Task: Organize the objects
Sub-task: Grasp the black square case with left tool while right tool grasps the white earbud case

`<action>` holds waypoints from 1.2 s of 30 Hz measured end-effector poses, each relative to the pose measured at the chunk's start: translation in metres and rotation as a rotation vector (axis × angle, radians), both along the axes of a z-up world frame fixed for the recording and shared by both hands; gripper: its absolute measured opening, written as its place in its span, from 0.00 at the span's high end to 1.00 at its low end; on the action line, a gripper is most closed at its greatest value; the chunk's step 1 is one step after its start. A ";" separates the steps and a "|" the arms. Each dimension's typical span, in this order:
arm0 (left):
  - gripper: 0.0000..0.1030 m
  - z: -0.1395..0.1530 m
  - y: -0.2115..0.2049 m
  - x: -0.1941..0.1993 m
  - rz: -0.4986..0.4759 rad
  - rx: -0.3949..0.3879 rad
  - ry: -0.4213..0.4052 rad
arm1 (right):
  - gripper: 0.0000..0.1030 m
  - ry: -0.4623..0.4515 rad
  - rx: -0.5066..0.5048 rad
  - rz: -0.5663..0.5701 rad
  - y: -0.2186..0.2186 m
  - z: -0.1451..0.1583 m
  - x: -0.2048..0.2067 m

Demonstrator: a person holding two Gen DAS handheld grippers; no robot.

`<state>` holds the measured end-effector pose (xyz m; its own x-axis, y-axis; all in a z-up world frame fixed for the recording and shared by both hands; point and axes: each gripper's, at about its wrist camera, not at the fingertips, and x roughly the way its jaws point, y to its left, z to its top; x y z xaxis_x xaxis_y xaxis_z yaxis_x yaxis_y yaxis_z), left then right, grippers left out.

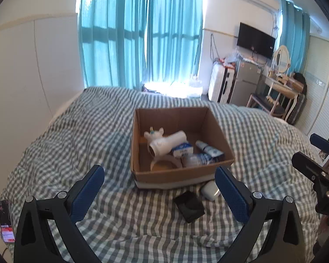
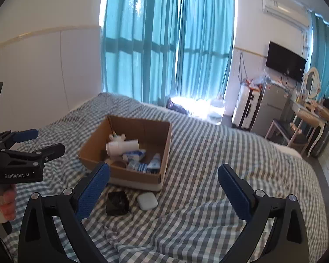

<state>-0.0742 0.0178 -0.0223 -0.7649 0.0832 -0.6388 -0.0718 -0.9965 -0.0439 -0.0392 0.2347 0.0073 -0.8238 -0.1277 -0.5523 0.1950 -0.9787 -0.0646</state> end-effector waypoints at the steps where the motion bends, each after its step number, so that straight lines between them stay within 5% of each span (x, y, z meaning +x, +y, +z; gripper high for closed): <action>1: 0.00 -0.008 0.002 -0.002 0.007 -0.005 -0.008 | 0.04 -0.014 -0.003 -0.003 0.001 -0.007 -0.004; 20: 0.01 -0.158 0.060 -0.046 -0.099 -0.006 -0.300 | 0.04 -0.276 -0.024 -0.093 0.019 -0.136 -0.089; 22: 0.07 -0.168 0.060 -0.051 -0.114 0.024 -0.331 | 0.04 -0.297 -0.039 -0.095 0.020 -0.142 -0.093; 24: 0.38 -0.180 0.059 -0.058 -0.133 0.062 -0.371 | 0.04 -0.311 -0.042 -0.095 0.019 -0.147 -0.096; 26: 0.51 -0.187 0.056 -0.061 -0.142 0.101 -0.407 | 0.04 -0.327 -0.029 -0.088 0.014 -0.153 -0.098; 32: 0.52 -0.172 0.037 -0.049 -0.134 0.176 -0.382 | 0.04 -0.342 0.017 -0.037 -0.005 -0.162 -0.099; 36: 0.52 -0.161 0.024 -0.037 -0.088 0.098 -0.372 | 0.04 -0.382 0.035 0.005 -0.020 -0.172 -0.104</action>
